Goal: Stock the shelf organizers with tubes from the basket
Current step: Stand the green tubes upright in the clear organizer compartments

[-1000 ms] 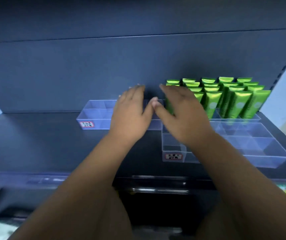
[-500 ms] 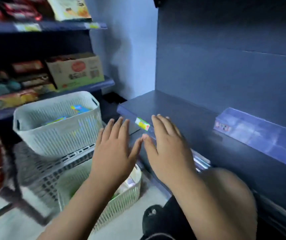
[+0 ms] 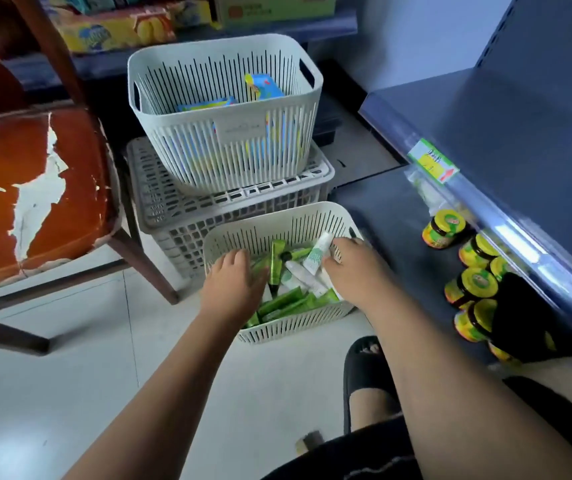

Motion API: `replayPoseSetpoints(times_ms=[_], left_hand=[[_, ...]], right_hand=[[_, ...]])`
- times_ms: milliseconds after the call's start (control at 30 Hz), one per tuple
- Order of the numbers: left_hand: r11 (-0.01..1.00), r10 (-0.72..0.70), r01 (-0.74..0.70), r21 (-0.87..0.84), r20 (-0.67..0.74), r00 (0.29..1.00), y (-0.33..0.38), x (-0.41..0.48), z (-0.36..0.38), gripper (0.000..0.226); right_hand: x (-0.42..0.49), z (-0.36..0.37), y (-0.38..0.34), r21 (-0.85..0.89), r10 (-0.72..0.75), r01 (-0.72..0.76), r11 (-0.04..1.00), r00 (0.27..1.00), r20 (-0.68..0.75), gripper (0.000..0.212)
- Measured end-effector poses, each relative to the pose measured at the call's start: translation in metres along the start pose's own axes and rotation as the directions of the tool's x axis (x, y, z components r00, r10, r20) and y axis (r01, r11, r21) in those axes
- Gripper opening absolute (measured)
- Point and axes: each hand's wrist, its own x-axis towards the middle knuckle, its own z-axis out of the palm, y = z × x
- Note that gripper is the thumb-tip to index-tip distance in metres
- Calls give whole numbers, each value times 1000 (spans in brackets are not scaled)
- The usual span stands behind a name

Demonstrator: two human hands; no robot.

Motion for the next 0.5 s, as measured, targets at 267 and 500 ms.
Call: replayPoseSetpoints(times_ms=[267,500], left_hand=[[948,-293,314,-47,250,923,-20,46,77,53],[787,-512,590,-182,340,788,-29,90,117,36]], right_hand=[[80,83,11,63,98,-120,991,954,283,25],[131,157,5,85,329,-410,908,824,461,43]])
